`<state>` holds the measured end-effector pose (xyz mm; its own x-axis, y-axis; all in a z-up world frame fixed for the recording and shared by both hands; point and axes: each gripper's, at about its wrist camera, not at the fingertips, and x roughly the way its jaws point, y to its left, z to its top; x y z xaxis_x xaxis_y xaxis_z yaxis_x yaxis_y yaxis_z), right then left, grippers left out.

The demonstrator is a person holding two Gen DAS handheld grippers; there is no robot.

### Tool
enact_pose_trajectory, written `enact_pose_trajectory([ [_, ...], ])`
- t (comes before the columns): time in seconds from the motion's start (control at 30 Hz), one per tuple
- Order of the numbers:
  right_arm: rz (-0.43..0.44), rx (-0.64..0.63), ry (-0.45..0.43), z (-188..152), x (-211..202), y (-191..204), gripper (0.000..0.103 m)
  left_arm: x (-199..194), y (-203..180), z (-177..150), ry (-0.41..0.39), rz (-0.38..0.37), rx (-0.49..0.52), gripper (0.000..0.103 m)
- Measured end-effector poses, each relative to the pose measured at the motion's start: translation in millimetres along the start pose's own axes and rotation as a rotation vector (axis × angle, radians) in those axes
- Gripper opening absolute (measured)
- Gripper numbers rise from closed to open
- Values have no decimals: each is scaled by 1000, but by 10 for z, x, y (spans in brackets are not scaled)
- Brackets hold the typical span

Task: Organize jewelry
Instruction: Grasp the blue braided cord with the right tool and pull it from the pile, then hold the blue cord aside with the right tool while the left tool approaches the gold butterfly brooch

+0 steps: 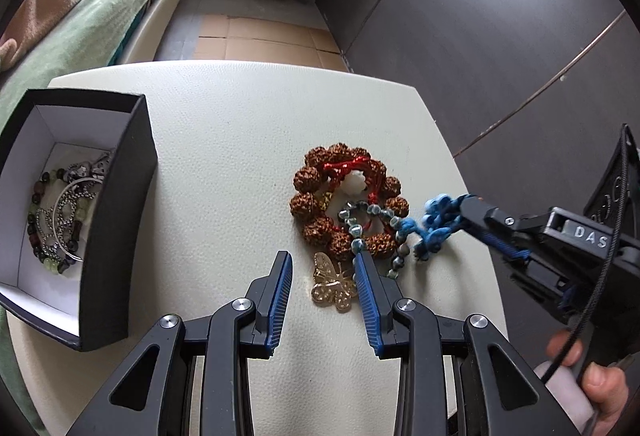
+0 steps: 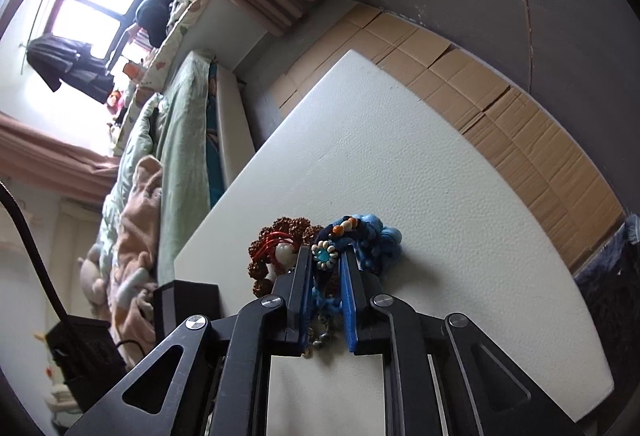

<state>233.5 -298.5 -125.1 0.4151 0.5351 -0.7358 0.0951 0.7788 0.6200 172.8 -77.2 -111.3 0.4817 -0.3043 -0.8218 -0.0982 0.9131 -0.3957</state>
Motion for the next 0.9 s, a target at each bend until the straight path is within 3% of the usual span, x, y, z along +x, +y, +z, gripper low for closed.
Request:
enact_pose_trajectory([
  [0.3,1,28,-4,5,-143,-131,15,162,-68,-73,7,102,51,34],
  [0.47,1,33,5,0,-139,-144,15,208,-194,-90,9,109,87,34],
  [0.6,-1,30,18,-2,-117,-147,15,239,-325,-138,1,153,151,38],
  [0.73,-1,33,25,-1,-95,-143,15,289,-500,-249,-15,220,281,50],
  [0.87,1,35,24,1,-96,-135,15,324,-551,-287,-47,251,328,51],
  [0.9,0,34,24,-5,-97,-138,15,310,-526,-281,-51,249,318,45],
])
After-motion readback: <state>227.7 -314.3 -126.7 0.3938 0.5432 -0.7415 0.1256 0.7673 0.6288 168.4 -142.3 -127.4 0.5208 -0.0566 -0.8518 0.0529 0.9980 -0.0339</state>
